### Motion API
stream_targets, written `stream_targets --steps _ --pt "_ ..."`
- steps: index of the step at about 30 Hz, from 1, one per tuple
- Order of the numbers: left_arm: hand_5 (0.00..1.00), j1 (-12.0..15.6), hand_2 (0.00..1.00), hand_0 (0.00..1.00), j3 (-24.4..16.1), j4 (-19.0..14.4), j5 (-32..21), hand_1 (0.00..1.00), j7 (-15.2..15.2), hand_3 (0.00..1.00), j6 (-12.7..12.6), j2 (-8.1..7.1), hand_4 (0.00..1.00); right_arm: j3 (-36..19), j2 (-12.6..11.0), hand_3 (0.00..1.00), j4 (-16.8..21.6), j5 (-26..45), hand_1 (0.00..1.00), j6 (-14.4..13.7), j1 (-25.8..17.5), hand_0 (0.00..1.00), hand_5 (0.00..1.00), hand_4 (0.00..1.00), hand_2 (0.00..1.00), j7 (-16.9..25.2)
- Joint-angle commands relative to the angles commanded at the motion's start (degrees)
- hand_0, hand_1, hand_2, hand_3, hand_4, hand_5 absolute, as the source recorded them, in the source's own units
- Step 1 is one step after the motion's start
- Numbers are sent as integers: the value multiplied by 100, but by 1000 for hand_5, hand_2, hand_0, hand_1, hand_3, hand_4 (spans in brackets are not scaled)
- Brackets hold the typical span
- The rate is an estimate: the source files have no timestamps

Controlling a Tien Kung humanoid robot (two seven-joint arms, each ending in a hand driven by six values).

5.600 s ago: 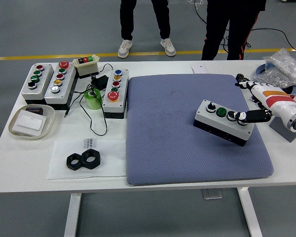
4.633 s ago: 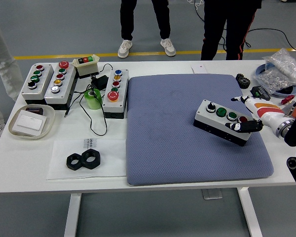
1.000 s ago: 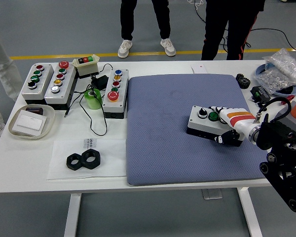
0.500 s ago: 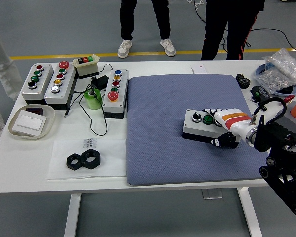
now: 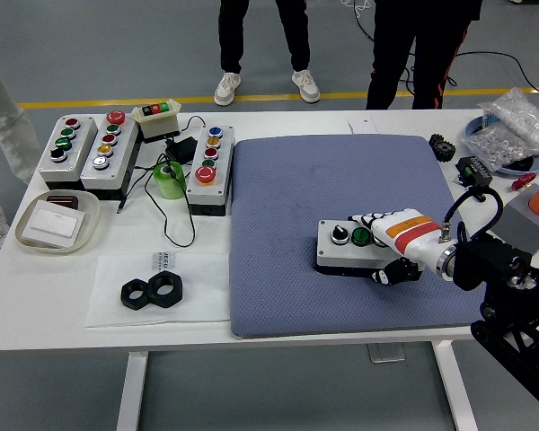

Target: Pick up the button,place it on the desk,press the button,press the button

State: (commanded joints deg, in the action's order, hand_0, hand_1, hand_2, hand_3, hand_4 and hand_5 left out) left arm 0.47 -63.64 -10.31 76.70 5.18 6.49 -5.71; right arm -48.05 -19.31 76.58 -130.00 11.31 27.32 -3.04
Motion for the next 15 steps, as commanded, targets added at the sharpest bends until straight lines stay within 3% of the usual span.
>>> stream_targets --steps 15 --pt "998 69 985 741 -49 0 74 912 13 946 19 -10 610 580 -217 542 343 0 353 128 -11 347 2 417 350 169"
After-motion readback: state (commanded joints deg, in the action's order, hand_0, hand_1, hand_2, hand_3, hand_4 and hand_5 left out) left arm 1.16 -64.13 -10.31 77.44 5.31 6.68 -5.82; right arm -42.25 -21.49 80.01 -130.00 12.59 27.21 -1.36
